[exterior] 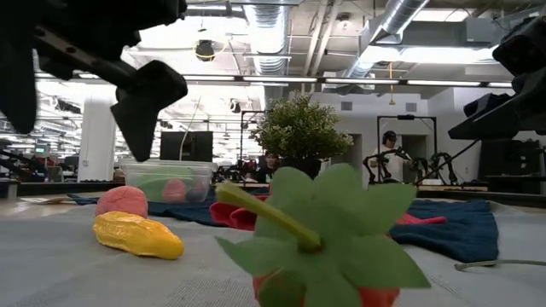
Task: Pick and placing Produce into tupperware
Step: Put the pink peach into the transparent bin
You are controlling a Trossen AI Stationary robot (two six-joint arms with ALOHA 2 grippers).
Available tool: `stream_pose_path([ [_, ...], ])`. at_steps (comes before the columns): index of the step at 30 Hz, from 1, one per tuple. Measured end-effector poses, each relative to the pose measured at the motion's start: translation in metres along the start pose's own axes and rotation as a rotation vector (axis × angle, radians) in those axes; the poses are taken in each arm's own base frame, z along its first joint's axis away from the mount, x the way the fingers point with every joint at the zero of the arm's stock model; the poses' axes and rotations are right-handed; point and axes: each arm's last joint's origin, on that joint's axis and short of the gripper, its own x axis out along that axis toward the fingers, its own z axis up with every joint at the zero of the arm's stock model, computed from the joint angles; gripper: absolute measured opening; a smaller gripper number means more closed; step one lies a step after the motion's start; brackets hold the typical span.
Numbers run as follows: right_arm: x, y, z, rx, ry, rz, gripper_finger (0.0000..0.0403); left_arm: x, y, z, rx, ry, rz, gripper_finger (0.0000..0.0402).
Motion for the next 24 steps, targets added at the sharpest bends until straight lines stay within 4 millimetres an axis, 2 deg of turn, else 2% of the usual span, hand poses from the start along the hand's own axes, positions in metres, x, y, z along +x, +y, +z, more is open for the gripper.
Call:
stream_pose_path([
  [7,0.000,0.000,-0.001,-0.006,0.009,-0.002,0.0225,0.006,-0.006,0.000,0.025,-0.011,0.029,0.0387],
  [16,0.000,-0.001,-0.003,-0.020,0.026,-0.008,0.0225,0.028,-0.010,0.000,0.035,-0.015,0.029,0.0387],
  [24,0.000,-0.001,-0.002,-0.017,0.022,-0.007,0.0225,0.028,-0.010,0.004,0.035,-0.060,0.047,0.0387],
])
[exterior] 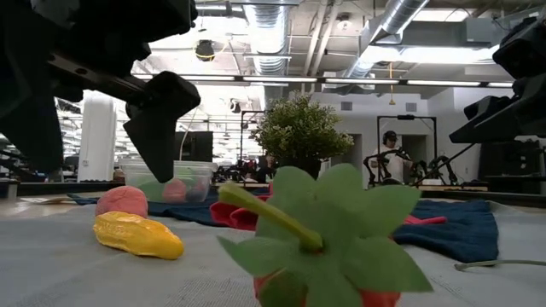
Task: Pick and placing Produce into tupperware
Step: Put the pink peach into the transparent bin
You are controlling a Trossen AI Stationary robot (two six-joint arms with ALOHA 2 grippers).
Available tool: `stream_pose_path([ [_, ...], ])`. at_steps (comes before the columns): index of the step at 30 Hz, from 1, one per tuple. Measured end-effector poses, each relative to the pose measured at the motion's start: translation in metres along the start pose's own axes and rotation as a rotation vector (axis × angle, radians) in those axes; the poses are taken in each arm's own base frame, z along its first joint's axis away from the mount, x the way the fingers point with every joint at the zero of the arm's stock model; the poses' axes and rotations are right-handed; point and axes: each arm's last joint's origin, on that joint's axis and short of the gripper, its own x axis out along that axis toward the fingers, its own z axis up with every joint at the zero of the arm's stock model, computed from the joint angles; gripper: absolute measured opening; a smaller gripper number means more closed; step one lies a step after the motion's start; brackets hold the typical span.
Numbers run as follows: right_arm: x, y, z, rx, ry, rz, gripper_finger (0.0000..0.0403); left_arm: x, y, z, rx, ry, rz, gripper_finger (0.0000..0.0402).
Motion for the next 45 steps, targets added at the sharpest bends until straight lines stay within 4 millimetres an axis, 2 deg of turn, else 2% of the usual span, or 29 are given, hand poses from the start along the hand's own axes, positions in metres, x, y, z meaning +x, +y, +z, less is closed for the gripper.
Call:
stream_pose_path([
  [8,0.000,0.000,0.000,0.001,-0.001,0.001,0.0225,0.011,0.000,-0.001,0.000,0.001,0.026,0.0387],
  [27,0.000,0.000,0.000,0.002,-0.002,0.001,0.0225,0.019,0.002,-0.006,-0.007,0.043,0.036,0.0384],
  [45,0.000,0.000,0.000,0.001,-0.002,0.001,0.0225,0.020,0.006,-0.004,-0.048,0.027,0.042,0.0220],
])
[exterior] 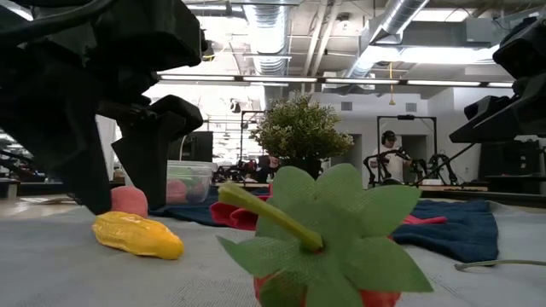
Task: Pick and placing Produce into tupperware
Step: Put the pink peach into the transparent bin
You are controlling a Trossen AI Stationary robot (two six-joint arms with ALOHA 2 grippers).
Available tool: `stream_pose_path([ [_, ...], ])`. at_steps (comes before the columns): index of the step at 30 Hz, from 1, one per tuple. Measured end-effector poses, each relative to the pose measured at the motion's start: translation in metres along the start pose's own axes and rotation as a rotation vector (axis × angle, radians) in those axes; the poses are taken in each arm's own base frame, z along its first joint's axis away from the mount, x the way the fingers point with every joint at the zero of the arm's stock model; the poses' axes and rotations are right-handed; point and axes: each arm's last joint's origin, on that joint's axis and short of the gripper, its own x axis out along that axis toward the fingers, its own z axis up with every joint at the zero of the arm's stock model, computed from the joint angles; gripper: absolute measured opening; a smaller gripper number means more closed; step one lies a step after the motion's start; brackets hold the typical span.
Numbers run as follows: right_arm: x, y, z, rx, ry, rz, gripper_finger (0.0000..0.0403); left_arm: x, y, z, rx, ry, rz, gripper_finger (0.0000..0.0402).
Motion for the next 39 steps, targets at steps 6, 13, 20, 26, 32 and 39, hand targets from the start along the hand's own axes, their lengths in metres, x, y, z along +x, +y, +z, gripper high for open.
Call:
stream_pose_path([
  [6,0.000,0.000,0.000,0.000,0.000,0.000,0.0225,0.000,0.000,0.001,-0.028,-0.007,0.008,0.0165],
  [13,0.000,0.000,0.000,0.000,0.000,0.000,0.0225,0.000,0.000,0.001,-0.064,-0.009,0.014,0.0111],
  [20,0.000,0.000,0.000,0.000,0.000,0.000,0.0225,0.000,0.001,0.001,-0.104,-0.011,0.022,0.0068],
  [26,0.000,0.000,0.000,0.000,0.000,0.000,0.0225,0.000,0.001,0.001,-0.141,-0.012,0.023,0.0058],
  [32,0.000,0.000,0.000,0.000,0.000,0.000,0.0225,0.000,0.002,0.001,-0.162,-0.025,0.050,0.0057],
  [39,0.000,0.000,0.000,0.000,0.000,0.000,0.0225,-0.011,0.003,0.006,-0.198,-0.069,0.085,0.0057],
])
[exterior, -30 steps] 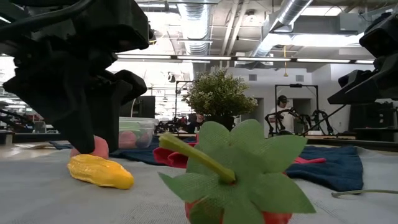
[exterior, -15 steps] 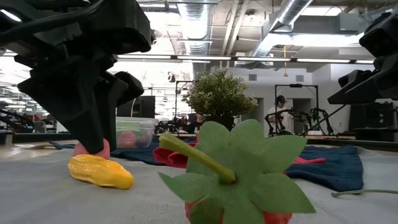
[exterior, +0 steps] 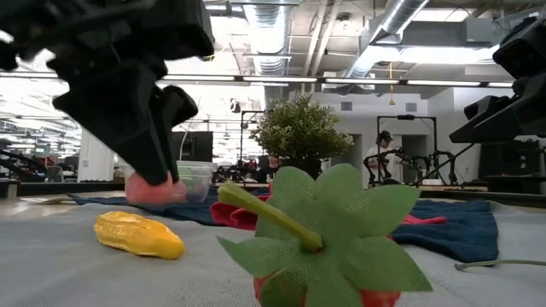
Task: Pick and placing Produce into tupperware
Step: Put the pink peach into the transparent bin
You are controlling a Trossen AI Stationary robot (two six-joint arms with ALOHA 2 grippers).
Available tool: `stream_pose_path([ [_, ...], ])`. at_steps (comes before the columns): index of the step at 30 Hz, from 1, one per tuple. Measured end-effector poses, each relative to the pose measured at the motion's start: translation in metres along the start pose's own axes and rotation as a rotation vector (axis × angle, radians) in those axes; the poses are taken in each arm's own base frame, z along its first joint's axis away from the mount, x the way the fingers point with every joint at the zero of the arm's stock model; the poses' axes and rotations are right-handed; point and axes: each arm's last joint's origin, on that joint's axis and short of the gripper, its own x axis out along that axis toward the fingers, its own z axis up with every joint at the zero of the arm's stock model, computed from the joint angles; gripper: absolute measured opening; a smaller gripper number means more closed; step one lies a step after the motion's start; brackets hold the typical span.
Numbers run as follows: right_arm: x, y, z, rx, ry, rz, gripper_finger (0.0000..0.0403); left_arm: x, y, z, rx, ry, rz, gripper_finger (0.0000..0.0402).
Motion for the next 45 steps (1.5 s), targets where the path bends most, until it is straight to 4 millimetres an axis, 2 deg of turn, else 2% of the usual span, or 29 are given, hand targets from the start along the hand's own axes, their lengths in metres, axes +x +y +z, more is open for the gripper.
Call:
stream_pose_path([
  [5,0.000,0.000,0.000,0.000,0.000,0.000,0.0225,-0.015,0.003,0.002,-0.016,-0.008,0.042,0.0057],
  [14,0.000,0.000,0.000,0.000,0.000,0.000,0.0225,-0.058,0.020,0.001,-0.086,-0.078,0.318,0.0057],
  [19,0.000,0.000,0.000,0.000,0.000,0.000,0.0225,-0.077,0.042,-0.001,-0.121,-0.034,0.419,0.0057],
  [25,0.000,0.000,0.000,0.000,0.000,0.000,0.0225,-0.090,0.080,0.004,-0.180,0.012,0.480,0.0057],
  [34,0.000,0.000,0.000,0.000,0.000,0.000,0.0225,-0.096,0.143,0.011,-0.282,0.073,0.510,0.0057],
  [39,0.000,0.000,0.000,0.000,0.000,0.000,0.0225,-0.091,0.175,-0.001,-0.409,0.109,0.474,0.0060],
  [42,0.000,0.000,0.000,0.000,0.000,0.000,0.0225,-0.084,0.190,-0.010,-0.476,0.088,0.418,0.0078],
  [45,0.000,0.000,0.000,0.000,-0.001,0.000,0.0225,-0.077,0.196,-0.015,-0.474,0.056,0.357,0.0112],
])
